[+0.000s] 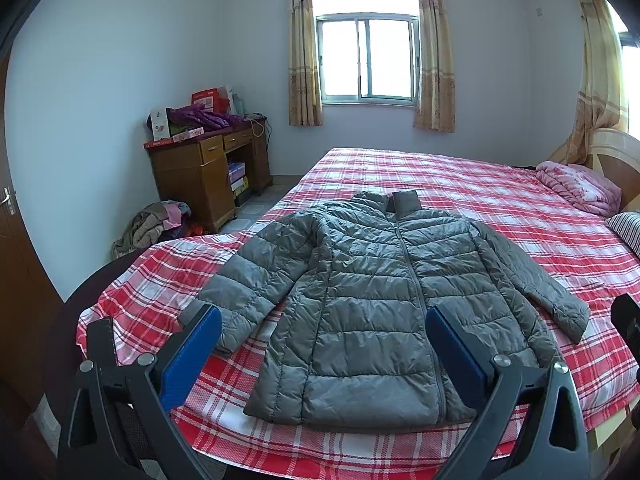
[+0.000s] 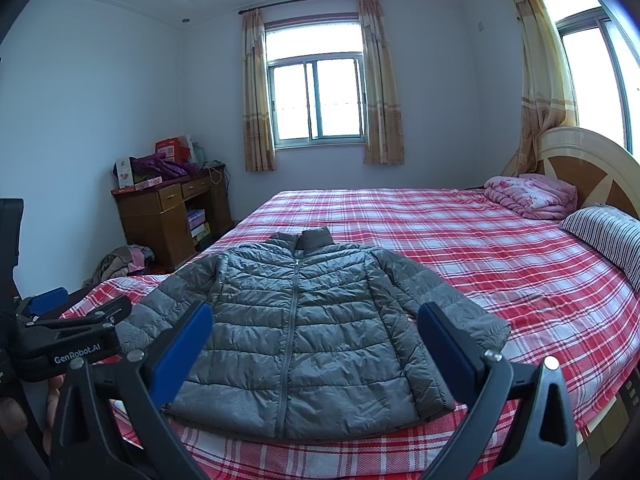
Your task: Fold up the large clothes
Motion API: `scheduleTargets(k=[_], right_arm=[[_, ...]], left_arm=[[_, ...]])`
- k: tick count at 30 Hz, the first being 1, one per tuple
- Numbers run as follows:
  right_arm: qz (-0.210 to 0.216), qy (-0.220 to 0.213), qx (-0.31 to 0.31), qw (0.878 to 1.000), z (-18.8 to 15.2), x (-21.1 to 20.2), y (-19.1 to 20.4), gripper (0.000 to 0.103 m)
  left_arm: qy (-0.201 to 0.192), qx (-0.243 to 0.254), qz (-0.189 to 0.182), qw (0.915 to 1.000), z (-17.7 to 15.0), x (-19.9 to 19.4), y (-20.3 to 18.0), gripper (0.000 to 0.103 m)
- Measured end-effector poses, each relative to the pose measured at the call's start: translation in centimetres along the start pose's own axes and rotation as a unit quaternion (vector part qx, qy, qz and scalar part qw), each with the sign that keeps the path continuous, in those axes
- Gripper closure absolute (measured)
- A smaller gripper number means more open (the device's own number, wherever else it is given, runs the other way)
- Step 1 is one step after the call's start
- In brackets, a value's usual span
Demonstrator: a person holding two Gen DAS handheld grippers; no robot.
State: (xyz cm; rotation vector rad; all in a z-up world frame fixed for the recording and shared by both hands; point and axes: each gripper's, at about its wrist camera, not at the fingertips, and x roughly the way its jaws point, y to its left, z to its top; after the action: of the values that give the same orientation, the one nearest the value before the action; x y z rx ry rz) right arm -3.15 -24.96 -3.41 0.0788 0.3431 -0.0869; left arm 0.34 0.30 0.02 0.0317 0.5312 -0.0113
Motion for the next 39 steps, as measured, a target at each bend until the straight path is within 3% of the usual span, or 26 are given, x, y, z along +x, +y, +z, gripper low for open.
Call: scheduleTargets(k=[29,34,39], right_arm=[[0.001,0.01,0.004,1.0,-0.2,0.7,-0.4,0.0],[-0.01,0.026,0.014,1.0,-0.6,2.4,-1.8,0.0],[-0.052,0.05,0.036,0.997,-1.7,5.3,-5.7,0.0]], left_arm=[[0.007,0.013,0.001,0.9999,-1.0,1.6,-0.8,0.001],[0.025,0.023,0.008,0.9994,-1.7,4.8,-0.7,0.001],[0.039,0.046,0.01,0.9981,-2.3,9.2,-1.3,0.001]])
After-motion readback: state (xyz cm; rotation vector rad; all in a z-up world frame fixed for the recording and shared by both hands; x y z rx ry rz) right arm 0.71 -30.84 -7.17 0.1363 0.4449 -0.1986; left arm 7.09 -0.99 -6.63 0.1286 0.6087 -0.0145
